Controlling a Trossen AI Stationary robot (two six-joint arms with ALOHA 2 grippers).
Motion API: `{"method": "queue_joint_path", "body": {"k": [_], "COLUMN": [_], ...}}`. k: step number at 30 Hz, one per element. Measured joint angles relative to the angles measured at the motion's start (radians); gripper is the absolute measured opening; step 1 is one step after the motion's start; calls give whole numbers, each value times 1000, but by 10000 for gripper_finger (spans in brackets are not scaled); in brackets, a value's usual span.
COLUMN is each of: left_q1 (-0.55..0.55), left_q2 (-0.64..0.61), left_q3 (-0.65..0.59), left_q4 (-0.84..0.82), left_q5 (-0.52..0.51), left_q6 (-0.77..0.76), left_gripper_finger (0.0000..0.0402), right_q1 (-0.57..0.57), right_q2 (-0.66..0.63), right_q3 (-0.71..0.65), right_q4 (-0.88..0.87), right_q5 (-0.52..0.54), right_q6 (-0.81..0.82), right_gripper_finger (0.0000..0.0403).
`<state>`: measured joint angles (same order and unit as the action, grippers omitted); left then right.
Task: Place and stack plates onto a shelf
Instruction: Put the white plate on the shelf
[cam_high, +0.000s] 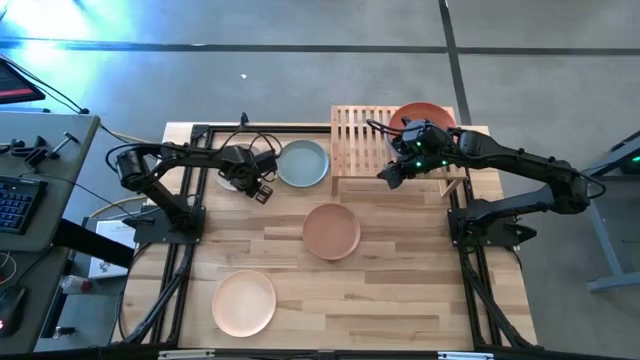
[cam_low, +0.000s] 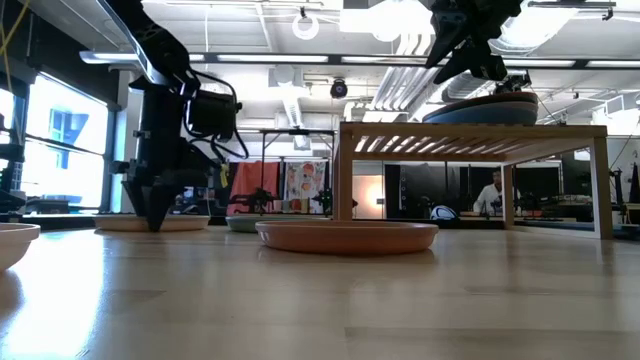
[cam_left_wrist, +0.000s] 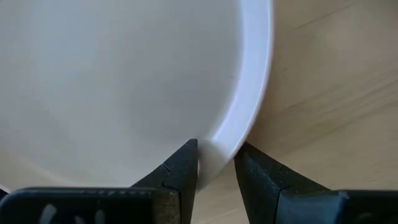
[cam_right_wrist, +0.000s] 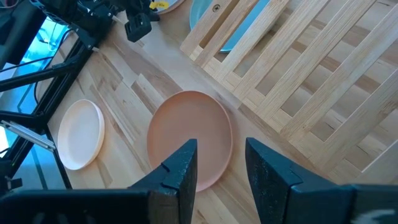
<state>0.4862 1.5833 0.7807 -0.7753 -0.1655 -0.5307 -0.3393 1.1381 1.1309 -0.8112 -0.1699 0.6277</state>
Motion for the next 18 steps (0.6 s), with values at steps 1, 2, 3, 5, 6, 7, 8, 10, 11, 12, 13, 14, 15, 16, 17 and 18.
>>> {"method": "queue_joint_path", "body": {"k": [1,2,3,5,6,7,8,10,11,12,13,14,15,16,17,18], "left_q1": [0,-1,-4,-9,-12,-15,-19,-27,-33,-39,-46,-53,-60,-67,-74,-81], "left_q2": [0,0,0,0,0,0,0,0,0,0,0,0,0,1,1,1], "left_q3": [0,0,0,0,0,0,0,0,1,5,12,21,32,44,60,78], "left_q4": [0,-1,-1,-3,-4,-5,-5,-6,-7,-9,-13,-20,-27,-34,-42,-53], "left_q5": [2,2,2,1,1,1,-1,-5,-7,-8,-7,-7,-8,-8,-10,-15], "left_q6": [0,0,0,1,1,4,4,7,14,24,34,42,48,55,61,61], "left_gripper_finger": [90,85,80,66,57,48,39,20,12,8,6,6,6,5,4,3], "right_q1": [0,0,0,0,0,0,0,0,0,0,0,0,0,0,0,0], "right_q2": [0,0,0,0,0,0,0,0,0,0,0,0,0,0,0,0], "right_q3": [0,0,0,0,0,0,0,0,0,0,0,0,0,0,0,0], "right_q4": [0,0,0,0,0,0,0,0,0,0,0,0,0,0,0,0], "right_q5": [0,0,0,0,0,0,0,0,0,1,1,1,1,1,1,1], "right_q6": [0,0,0,0,0,0,0,0,0,0,0,0,0,0,0,0], "right_gripper_finger": [114,114,114,114,114,114,114,114,114,114,114,114,114,114,114,114]}}
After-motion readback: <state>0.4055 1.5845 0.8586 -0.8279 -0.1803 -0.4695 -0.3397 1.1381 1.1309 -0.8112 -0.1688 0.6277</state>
